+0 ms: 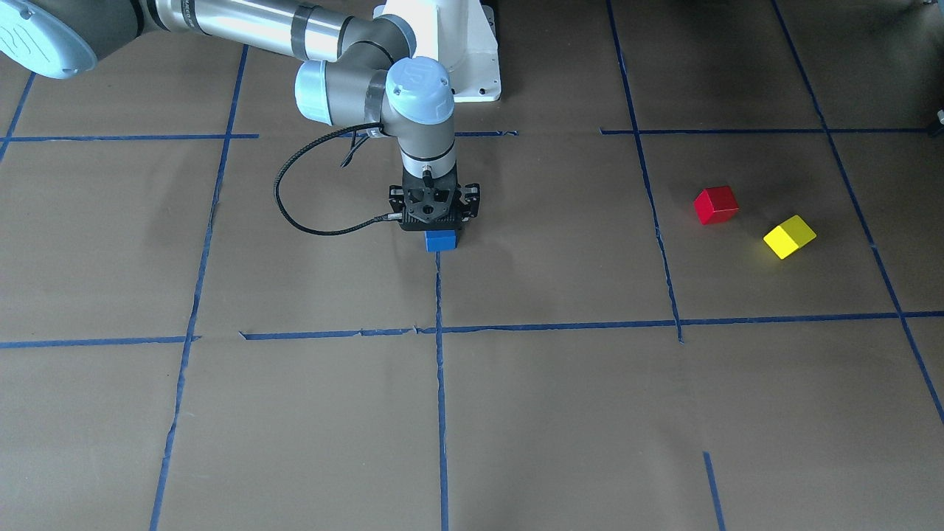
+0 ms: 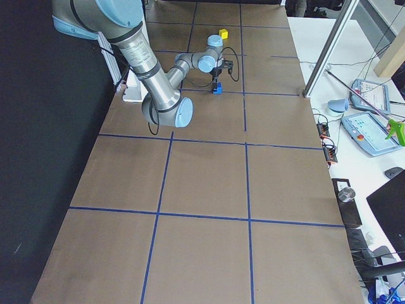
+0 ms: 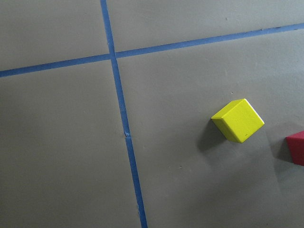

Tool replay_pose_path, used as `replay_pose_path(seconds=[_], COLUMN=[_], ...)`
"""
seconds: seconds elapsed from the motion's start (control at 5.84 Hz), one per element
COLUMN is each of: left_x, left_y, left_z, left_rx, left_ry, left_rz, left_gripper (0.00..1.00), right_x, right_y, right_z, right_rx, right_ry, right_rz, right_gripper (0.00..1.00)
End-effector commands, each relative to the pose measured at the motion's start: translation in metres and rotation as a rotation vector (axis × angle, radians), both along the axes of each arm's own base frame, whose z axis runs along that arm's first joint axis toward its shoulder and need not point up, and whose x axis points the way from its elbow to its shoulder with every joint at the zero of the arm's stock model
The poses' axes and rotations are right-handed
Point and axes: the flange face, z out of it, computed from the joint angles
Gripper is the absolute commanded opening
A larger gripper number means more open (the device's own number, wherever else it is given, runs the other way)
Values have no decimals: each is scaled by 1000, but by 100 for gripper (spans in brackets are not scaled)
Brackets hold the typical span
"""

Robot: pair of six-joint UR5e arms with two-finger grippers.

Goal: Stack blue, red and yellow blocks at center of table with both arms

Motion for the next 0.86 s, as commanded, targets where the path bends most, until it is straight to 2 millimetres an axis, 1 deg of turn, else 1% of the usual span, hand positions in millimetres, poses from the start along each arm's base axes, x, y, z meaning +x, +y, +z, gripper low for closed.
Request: replay_pose_path(seconds=[0.0, 0.17, 0.34, 0.51, 0.69], left_x=[31, 67, 132, 199, 233], left_y=[-6, -11, -9, 3, 7], left_z=[-14, -34, -54, -59, -69], left_rx=[38, 4, -61, -76, -160], left_ry=[55, 82, 77, 15, 5], left_rz=[61, 1, -79, -139, -206], left_gripper=[100, 100, 100, 100, 100], right_x=[52, 121, 185, 235, 248], right_y=[-12, -25, -43, -52, -54], right_z=[-18, -14, -1, 23, 34], right_rx=[6, -2, -34, -72, -63], right_ry=[-73, -137, -176, -195, -193], right_rz=[15, 40, 66, 54, 41], right_gripper=[100, 100, 100, 100, 100])
